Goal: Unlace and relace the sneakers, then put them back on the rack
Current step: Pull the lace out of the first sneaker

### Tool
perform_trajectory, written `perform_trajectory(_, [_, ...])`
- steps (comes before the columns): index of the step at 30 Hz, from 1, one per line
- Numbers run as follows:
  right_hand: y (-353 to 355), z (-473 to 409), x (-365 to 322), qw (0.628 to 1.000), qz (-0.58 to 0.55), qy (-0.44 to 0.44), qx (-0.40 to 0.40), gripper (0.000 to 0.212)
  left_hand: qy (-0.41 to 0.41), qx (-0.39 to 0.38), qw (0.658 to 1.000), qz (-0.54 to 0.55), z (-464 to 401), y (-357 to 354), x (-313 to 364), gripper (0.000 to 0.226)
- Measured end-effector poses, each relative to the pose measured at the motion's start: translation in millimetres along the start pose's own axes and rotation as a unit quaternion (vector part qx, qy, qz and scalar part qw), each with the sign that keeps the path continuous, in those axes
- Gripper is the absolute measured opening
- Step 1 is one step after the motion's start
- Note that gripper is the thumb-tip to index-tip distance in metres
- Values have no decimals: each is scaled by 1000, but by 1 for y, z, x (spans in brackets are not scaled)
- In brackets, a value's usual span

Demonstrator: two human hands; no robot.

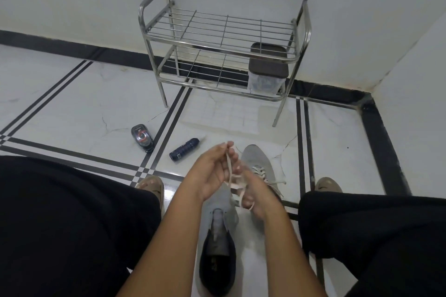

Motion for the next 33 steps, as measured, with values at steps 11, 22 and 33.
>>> perform_trajectory(11, [-3, 7, -33, 979, -92, 154, 96, 32, 106, 269, 945, -154, 2, 48, -3, 15])
perform_trajectory(22, [0, 32, -95, 964, 2, 144, 225, 28, 66, 123, 945, -296, 3, 63, -65, 38])
perform_trajectory(33, [107, 28, -231, 733, 670, 74, 95, 21, 64, 231, 635, -735, -4, 105, -120, 61])
Point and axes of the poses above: each hand's wrist, its own z-axis away from the middle knuckle, its own y-axis out of the back of the hand, x = y × z, the point moved 1 cm from there along -z, towards the middle knuckle, and after that the axes turned 12 degrees about x, right-handed, at the moved point
